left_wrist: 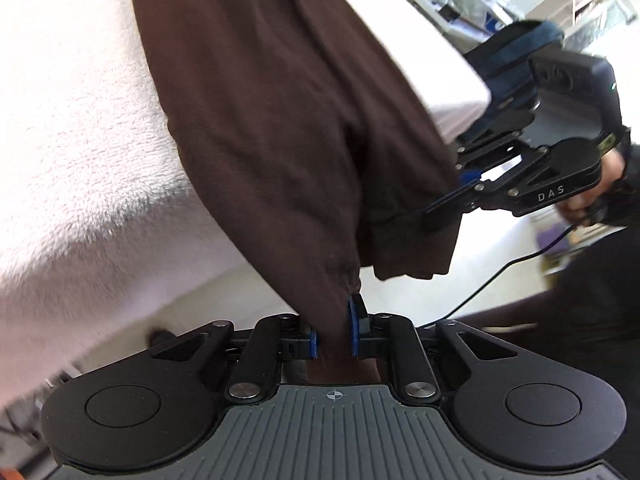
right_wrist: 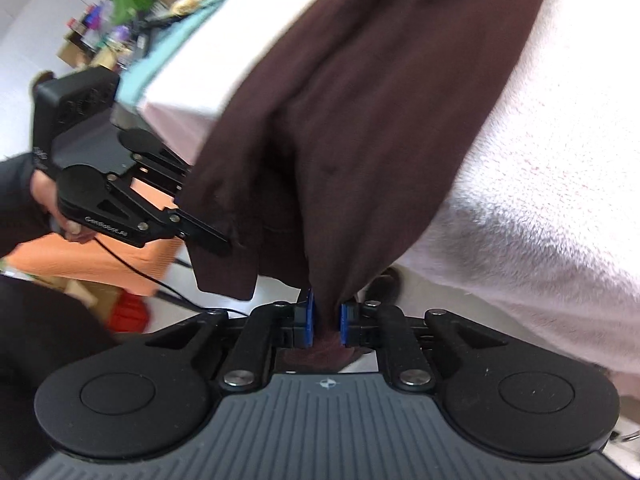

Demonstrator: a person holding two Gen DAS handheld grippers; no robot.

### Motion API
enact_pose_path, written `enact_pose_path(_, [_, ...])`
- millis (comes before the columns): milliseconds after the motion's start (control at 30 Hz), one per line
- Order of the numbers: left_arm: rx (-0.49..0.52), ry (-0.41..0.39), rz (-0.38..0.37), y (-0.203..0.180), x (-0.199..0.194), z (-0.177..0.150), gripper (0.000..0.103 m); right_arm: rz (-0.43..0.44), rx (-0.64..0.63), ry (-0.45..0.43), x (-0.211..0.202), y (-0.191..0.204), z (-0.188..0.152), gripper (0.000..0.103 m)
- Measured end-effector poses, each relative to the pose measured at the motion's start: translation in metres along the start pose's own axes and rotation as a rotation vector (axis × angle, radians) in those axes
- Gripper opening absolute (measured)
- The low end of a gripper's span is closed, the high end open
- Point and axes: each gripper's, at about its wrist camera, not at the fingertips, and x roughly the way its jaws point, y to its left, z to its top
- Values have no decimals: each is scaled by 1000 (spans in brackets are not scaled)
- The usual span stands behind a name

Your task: Fold clothes

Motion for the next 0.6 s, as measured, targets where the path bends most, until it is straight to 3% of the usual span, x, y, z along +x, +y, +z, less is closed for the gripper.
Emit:
enact_pose_path(233, [-206,47,-161,10,-29,23,12,193,176,38,-31,-12,24,13])
enact_pose_path(400, [-426,-5,-303,26,-43,52,14,335,361,60,-44,-35,47,14])
enact_pose_path(433, [-476,-19,-318,34,-48,63,19,360,408,54,-47,-42,53,14])
enact_pose_path(467, [-526,-34,-327,43,-53,74,34,382,458,39,-50,-50,61,14])
enact_pose_path(500, [-574,-53,-330,53,-57,87,40,400,515,15,-54,-60,70,14])
enact_pose_path(533, [-622,-76,-328,64,-61,102,59,414,570,-18,-59,-69,80,16])
enact_pose_path(567, [-663,-106,-324,75,-65,116,73,421,626,-62,-64,-80,89,16])
enact_pose_path(600, [-699,-142,-318,87,-69,129,94,419,684,-112,-69,-91,97,20])
